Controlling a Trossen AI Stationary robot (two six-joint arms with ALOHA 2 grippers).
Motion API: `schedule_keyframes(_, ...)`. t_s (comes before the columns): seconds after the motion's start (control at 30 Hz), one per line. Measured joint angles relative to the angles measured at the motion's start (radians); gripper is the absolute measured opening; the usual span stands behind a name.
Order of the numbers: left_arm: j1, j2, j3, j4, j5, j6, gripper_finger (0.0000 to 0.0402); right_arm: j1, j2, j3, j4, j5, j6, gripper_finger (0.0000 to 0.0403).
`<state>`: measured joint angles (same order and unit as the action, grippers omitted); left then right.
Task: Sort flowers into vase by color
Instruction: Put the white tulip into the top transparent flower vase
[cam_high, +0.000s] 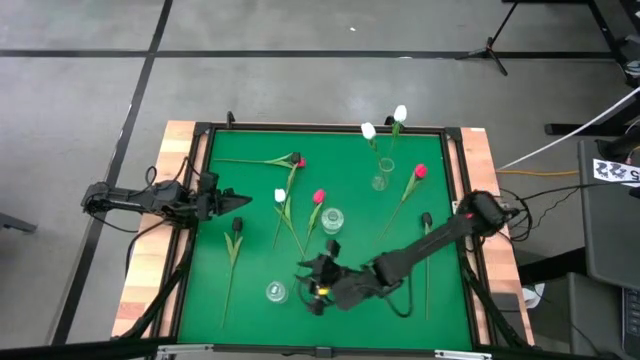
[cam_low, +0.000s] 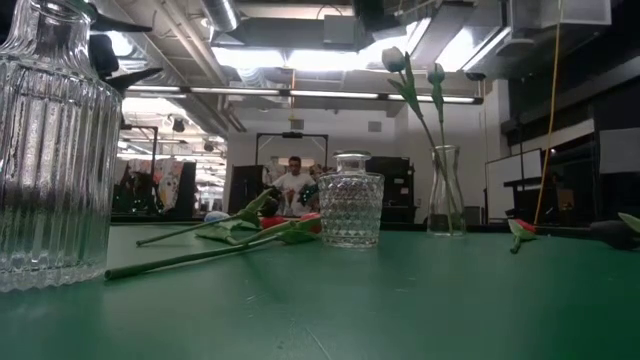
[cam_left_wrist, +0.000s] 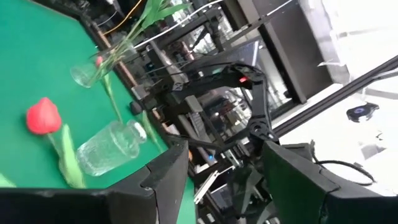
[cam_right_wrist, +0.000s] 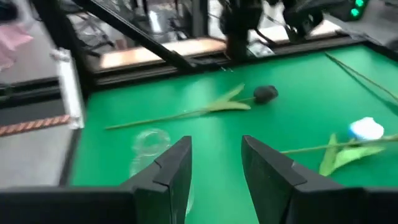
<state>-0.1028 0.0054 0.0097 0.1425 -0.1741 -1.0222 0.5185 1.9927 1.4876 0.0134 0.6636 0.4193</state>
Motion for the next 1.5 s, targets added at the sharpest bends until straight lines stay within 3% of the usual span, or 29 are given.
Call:
schedule_keyframes(0.2, 0.000, 0.005, 0.000, -0.041, 0.000, 0.003, 0.0200, -0.075, 0.070, 0.078, -0.069, 0.050, 0.044, 0.0140)
schedule_keyframes(0.47, 0.000, 0.005, 0.000, -0.082, 0.000, 0.006, 0.0200, -0.158, 0.153, 0.170, -0.195, 0.042, 0.084, 0.0140)
schedule_keyframes(1.03, 0.000, 0.005, 0.000, -0.102, -0.002, 0.018, 0.0200, -0.153, 0.307, 0.222, -0.282, 0.131, 0.211, 0.0140)
schedule_keyframes(1.5, 0.000, 0.006, 0.000, -0.106, -0.002, 0.030, 0.0200, -0.152, 0.363, 0.222, -0.264, 0.078, 0.289, 0.0140)
